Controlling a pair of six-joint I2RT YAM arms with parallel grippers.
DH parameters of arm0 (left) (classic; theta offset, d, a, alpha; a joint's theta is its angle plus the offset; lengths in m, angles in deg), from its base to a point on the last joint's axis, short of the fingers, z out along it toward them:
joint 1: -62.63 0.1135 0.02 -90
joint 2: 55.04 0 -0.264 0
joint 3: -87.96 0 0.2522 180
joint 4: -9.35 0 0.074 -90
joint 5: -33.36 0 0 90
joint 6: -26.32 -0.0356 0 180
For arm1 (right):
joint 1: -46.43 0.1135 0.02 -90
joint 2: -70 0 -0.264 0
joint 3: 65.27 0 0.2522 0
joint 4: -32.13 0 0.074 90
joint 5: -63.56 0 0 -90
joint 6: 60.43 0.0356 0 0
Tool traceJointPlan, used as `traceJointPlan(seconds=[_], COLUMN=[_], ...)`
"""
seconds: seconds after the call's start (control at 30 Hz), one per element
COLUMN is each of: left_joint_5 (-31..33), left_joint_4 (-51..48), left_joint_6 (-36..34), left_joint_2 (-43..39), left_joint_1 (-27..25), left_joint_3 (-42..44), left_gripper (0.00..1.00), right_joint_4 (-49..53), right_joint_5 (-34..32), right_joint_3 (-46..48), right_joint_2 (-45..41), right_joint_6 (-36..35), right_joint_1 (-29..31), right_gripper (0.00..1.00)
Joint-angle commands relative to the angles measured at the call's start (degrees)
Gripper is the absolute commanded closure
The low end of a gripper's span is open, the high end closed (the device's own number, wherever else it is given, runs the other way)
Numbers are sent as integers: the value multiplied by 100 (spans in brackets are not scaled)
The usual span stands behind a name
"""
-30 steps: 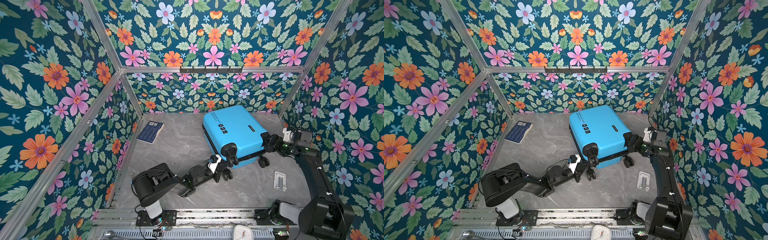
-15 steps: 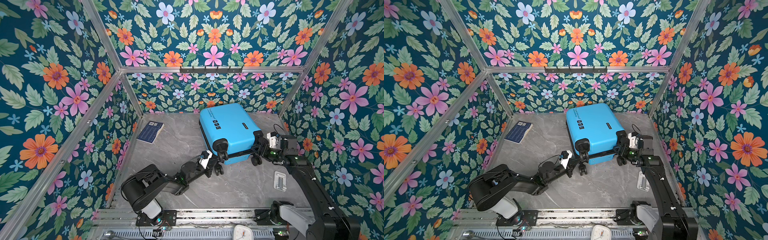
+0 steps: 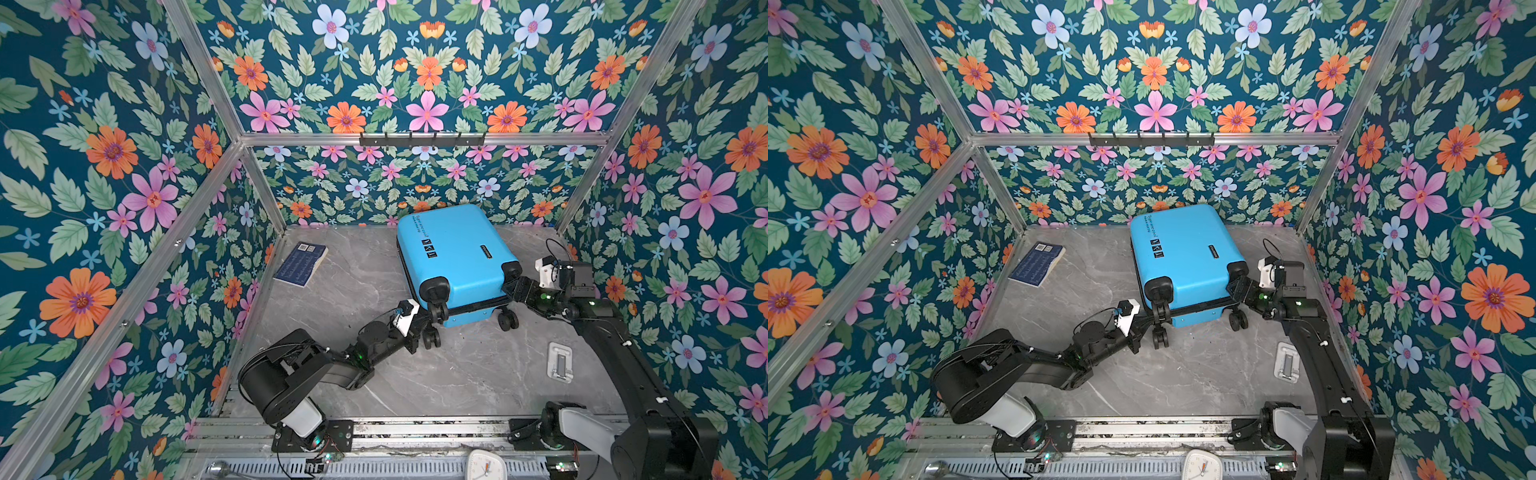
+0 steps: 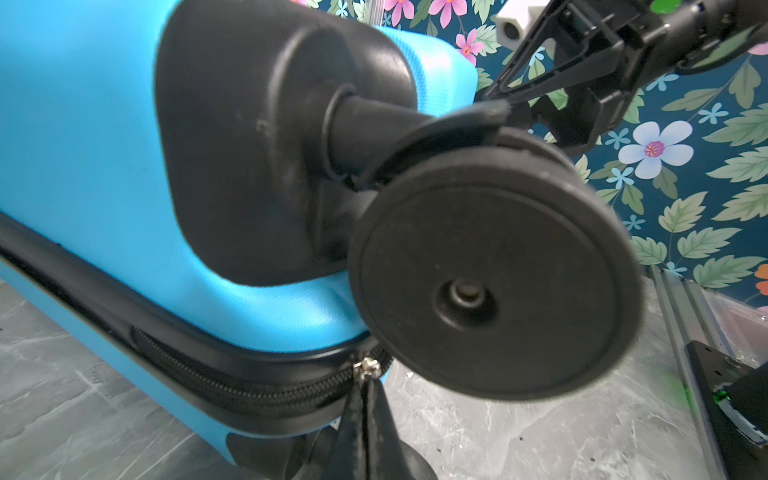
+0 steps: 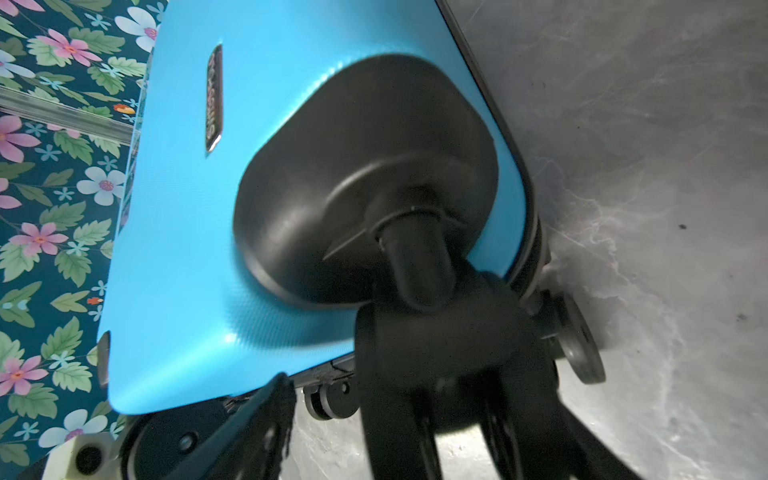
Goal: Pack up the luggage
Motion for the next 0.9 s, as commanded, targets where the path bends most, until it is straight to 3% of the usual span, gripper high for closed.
traceJointPlan(seconds=[0.0,0.2,0.4,0.43,0.63,0.87], left_joint_5=[160,154,76,71,-35,277], left_joint_4=[140,151,150,150,278,778], left_joint_6=[-46,-45,-65,-62,29,132], left_joint_2=[9,16,66,82,174,377], left_joint_1=[50,71,84,79,8,-301], left_joint_3=[-35,-27,-70,-79,-83,21], left_gripper=[100,100,100,100,100,100], right_joint_4=[206,343,489,494,445,228], right_joint_5=[-57,-177,36,73,-187,-386], right_joint_3=[-204,-480,-647,-636,-587,-502], right_joint_2=[234,415,538,542,406,351], right_joint_6=[-379,-611,-663,-615,-271,199], right_joint_1=[4,1,15,60,662,1262], right_gripper=[26,43,96,100,100,100])
